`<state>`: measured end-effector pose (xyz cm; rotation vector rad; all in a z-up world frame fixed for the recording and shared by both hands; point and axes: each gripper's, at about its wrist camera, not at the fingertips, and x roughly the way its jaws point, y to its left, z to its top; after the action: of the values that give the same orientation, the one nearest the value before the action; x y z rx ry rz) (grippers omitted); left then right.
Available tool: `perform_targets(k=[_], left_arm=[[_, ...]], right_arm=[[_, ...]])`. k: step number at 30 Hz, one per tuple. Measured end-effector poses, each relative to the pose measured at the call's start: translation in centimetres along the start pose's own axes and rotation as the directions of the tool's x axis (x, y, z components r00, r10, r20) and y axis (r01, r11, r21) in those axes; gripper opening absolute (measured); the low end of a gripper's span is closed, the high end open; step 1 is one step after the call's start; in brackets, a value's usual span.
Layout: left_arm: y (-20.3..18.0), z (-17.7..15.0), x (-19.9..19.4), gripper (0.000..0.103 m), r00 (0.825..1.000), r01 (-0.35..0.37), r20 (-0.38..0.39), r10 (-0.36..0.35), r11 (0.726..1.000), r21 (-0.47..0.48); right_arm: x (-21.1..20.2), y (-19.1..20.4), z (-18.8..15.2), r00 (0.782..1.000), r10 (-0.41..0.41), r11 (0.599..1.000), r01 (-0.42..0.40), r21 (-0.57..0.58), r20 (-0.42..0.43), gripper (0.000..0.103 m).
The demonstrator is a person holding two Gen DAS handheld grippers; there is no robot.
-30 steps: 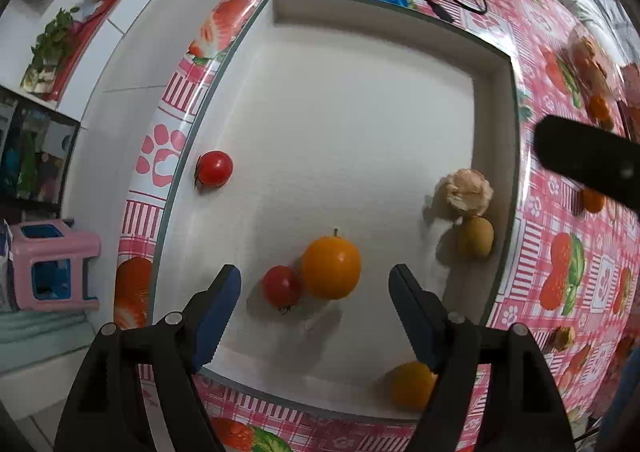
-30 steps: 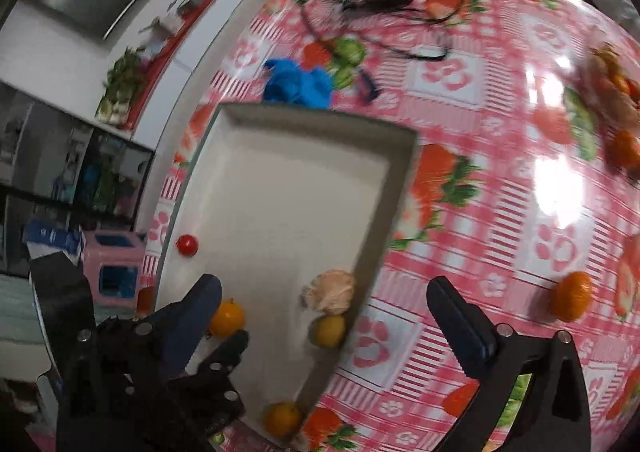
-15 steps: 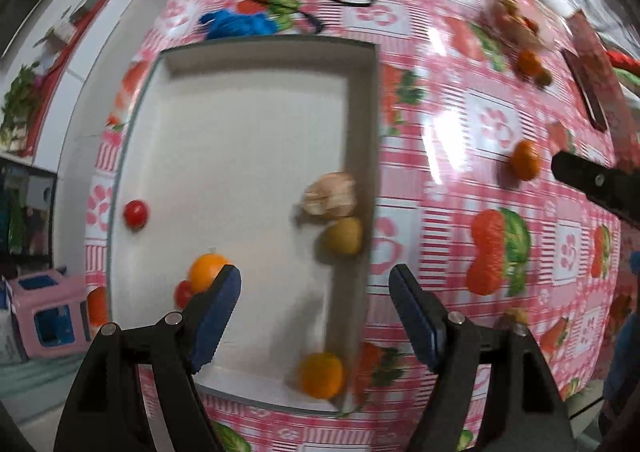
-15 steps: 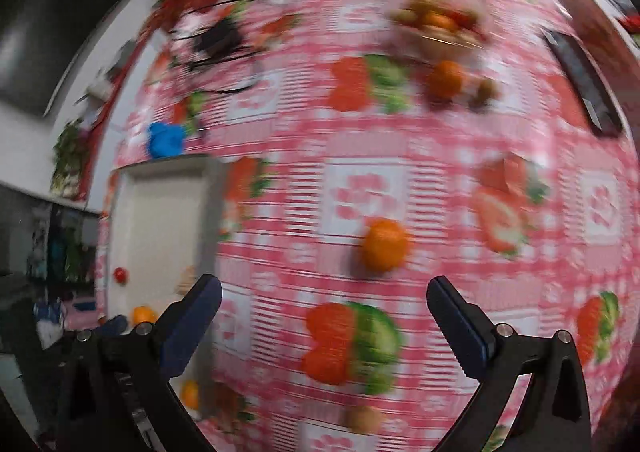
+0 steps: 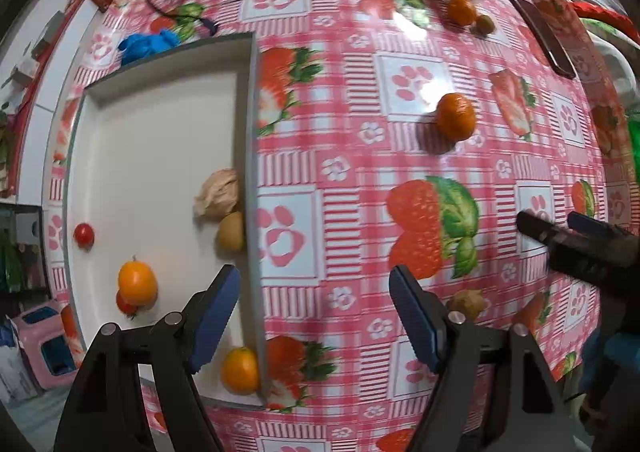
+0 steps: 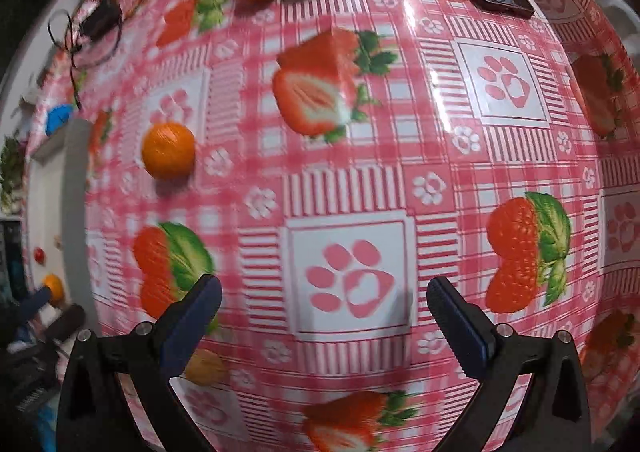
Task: Organize fruits
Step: 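Withdraw both open tools from the tray back over the table, then close the left tool on another orange while the right tool moves toward the fruit bowl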
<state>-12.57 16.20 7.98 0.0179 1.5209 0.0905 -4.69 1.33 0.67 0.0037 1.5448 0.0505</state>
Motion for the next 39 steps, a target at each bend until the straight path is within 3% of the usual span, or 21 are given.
perform_targets(k=[8,11,17,20,23,31,36,39], left_arm=[[-3.0,2.6,-0.4,0.08,1.0,0.008,0.009,-0.008,0.999,0.032],[-3.3,2.2,-0.6,0.08,1.0,0.006,0.008,-0.006,0.999,0.034],[-3.8,3.1,-0.2,0.08,1.0,0.014,-0.009,-0.014,1.0,0.019],[-3.9,4.0,-0.4,0.08,0.999,0.032,-0.007,-0.032,0.999,0.012],[-4.5,4.6,-0.8,0.08,0.999,0.036,0.003,-0.036,0.999,0.019],[-4.6,7.6,0.2,0.08,0.998,0.061,-0.007,-0.061,0.998,-0.025],[-4.8,9.5,0.6,0.08,0.998,0.07,0.006,-0.07,0.997,-0.039],[-5.0,10.7,1.1,0.08,0.998,0.065,0.002,-0.065,0.997,-0.047]], right_arm=[[1.2,-1.0,-0.9,0.999,-0.048,0.998,0.047,-0.044,-0.015,0.103],[1.8,-2.0,-1.2,0.998,-0.062,0.998,0.061,-0.032,-0.027,0.103],[1.6,-2.7,-2.5,0.995,-0.091,0.994,0.093,-0.062,0.033,0.103],[1.8,-2.5,-1.9,0.995,-0.081,0.994,0.076,-0.078,-0.058,0.103],[-0.3,-2.4,0.4,1.0,0.014,0.999,-0.014,-0.033,0.002,0.103],[-5.5,0.2,8.8,0.974,0.075,0.995,-0.058,-0.086,0.214,0.103],[-4.6,2.0,13.8,0.963,0.067,0.99,-0.031,-0.137,0.262,0.103],[-3.5,2.1,15.8,0.966,0.08,0.991,-0.05,-0.128,0.246,0.091]])
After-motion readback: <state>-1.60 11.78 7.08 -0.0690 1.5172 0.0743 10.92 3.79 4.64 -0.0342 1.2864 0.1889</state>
